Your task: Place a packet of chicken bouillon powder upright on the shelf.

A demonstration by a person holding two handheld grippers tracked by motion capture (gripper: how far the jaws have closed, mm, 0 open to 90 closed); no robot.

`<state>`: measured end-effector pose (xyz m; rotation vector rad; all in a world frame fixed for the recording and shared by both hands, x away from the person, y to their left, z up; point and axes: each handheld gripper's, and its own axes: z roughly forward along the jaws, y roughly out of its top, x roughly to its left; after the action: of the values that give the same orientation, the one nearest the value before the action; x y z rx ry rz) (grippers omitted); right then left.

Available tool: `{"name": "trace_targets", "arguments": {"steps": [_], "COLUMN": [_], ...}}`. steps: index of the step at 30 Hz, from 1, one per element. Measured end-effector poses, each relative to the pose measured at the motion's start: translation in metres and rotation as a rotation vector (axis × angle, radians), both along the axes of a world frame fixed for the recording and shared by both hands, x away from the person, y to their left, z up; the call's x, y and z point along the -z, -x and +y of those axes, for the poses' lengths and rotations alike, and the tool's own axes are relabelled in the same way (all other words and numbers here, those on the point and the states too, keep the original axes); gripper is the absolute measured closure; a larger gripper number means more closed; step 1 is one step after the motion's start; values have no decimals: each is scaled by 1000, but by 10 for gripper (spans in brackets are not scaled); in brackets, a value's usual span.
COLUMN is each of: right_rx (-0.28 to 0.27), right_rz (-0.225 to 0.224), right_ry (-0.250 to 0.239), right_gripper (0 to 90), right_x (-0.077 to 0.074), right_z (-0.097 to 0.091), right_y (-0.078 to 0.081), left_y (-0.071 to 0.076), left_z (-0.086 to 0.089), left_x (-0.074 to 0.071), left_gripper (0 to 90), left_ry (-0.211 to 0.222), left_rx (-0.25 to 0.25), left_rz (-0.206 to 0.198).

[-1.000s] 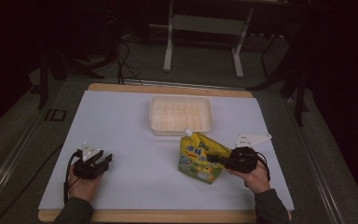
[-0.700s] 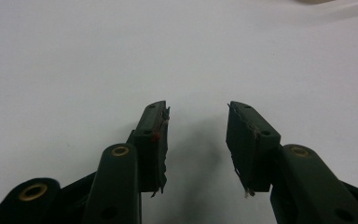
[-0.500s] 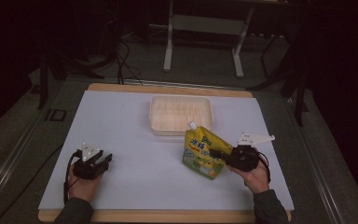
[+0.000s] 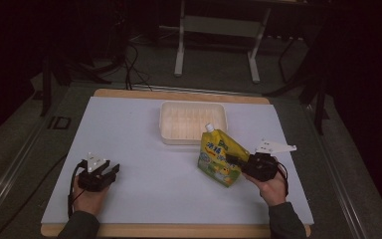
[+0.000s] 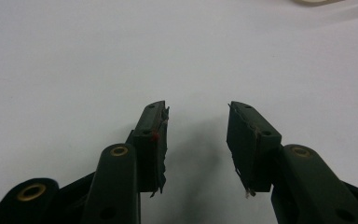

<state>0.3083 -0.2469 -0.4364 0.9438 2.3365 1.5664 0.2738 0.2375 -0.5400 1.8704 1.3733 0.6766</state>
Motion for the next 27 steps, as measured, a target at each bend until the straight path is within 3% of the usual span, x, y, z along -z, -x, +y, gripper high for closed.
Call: {"name": "trace_targets", "arguments": {"steps": [14,27], "right_rx": [78,134], "right_rz": [-16,-60], "right_ry": [-10,-20], "right_gripper": [899,899], "right_x": [0,-3], "right_z": [-1,2], "right_y": [-1,-1], "left_y": [0,0], "left_z": [0,0], "left_x": [0,0], "left_gripper": [568,567], "left_ry": [2,7], "left_rx": [-1,-2], "left_rz": [-1,-4]}}
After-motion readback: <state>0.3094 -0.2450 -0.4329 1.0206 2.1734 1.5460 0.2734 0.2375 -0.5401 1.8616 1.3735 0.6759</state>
